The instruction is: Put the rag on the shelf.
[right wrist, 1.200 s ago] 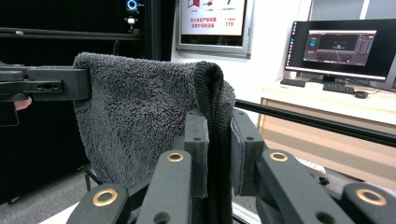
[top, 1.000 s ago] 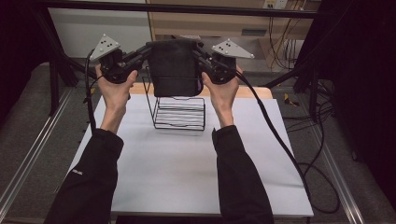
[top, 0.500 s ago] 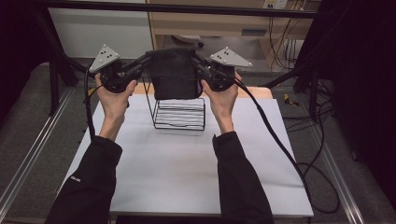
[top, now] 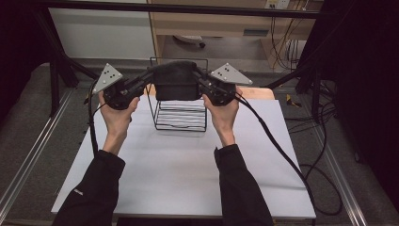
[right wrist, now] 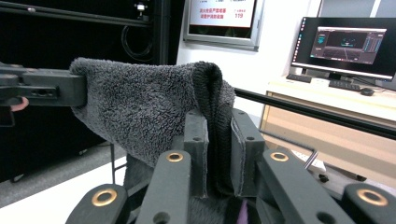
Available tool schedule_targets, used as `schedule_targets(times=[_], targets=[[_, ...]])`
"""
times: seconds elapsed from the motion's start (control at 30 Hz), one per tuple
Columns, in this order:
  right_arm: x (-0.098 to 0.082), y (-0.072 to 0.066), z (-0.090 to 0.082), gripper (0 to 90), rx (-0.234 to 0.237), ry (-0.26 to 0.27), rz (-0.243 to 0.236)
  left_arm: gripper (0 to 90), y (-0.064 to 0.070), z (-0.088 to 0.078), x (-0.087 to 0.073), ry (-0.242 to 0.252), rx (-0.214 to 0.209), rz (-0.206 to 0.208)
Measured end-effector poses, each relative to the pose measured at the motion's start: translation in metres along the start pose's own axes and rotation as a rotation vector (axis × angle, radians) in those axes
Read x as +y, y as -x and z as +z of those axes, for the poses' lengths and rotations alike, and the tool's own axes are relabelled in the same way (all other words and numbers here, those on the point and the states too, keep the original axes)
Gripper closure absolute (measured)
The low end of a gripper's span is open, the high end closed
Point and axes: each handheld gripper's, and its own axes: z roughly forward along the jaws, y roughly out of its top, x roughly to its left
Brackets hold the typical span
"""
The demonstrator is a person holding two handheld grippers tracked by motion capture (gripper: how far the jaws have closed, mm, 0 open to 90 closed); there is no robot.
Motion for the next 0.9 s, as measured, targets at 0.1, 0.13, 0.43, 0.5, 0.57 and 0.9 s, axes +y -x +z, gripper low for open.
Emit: schedule_targets(times=[0.1,0.13,0.43,0.5,0.57,0.9], targets=[[-0.004,-0.002,-0.002,79.2,0.005,-0.009,-0.002,82.2,0.0,-0.001,-0.007,-0.004,-0.001,-0.015],[-0.005,-0.003,-0.002,79.1,0.006,-0.01,-0.003,82.0,0.0,-0.001,-0.008,-0.009,0.001,-0.016],[-0.009,-0.006,-0.004,77.4,0.01,-0.052,-0.006,78.4,0.003,-0.004,-0.013,-0.079,0.011,-0.015],[-0.009,-0.007,-0.005,76.7,0.01,-0.065,-0.008,77.5,0.003,-0.005,-0.012,-0.093,0.012,-0.008],[-0.009,-0.007,-0.006,75.4,0.012,-0.074,-0.002,76.8,0.003,-0.006,-0.012,-0.105,0.011,-0.009],[-0.008,-0.011,-0.015,62.9,0.018,-0.15,-0.006,72.5,0.006,-0.009,-0.013,-0.186,0.004,0.002]])
